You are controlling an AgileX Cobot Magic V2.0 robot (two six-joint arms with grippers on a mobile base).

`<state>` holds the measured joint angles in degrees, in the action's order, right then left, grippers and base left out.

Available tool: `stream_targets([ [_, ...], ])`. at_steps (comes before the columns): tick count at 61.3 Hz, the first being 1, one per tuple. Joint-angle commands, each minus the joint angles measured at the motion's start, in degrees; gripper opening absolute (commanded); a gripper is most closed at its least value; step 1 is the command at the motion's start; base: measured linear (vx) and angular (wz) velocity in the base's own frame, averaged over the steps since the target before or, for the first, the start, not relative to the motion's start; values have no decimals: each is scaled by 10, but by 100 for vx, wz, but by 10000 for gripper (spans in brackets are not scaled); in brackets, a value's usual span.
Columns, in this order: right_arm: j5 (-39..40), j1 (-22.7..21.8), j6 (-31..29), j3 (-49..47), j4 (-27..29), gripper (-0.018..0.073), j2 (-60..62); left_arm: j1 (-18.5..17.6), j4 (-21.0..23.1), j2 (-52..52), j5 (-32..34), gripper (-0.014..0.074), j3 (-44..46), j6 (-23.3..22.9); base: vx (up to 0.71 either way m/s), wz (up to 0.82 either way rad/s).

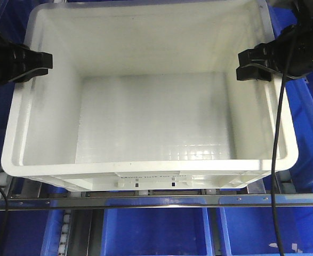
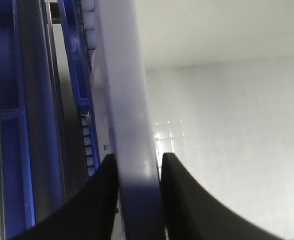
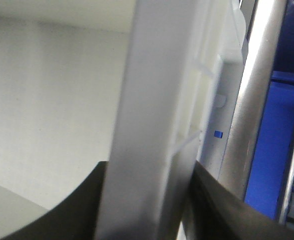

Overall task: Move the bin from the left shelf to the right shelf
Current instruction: 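Push the held tote forward onto the roller shelf with both grippers, then push the white tote farther along the rollers with both grippers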

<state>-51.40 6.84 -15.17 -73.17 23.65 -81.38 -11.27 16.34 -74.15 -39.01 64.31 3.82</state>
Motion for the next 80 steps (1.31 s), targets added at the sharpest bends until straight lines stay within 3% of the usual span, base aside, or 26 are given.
stream_targets([
  [1, 61, -2, -26, -23, 43, -4, 23, -3, -2, 15, 61, -1, 25, 11, 0, 0],
  [21, 73, -2, -49, -23, 83, -4, 13, -2, -8, 13, 74, -1, 25, 10, 0, 0],
  [80, 70, -2, -73, -23, 109, -4, -67, -2, -14, -39, 93, -1, 25, 10, 0, 0],
])
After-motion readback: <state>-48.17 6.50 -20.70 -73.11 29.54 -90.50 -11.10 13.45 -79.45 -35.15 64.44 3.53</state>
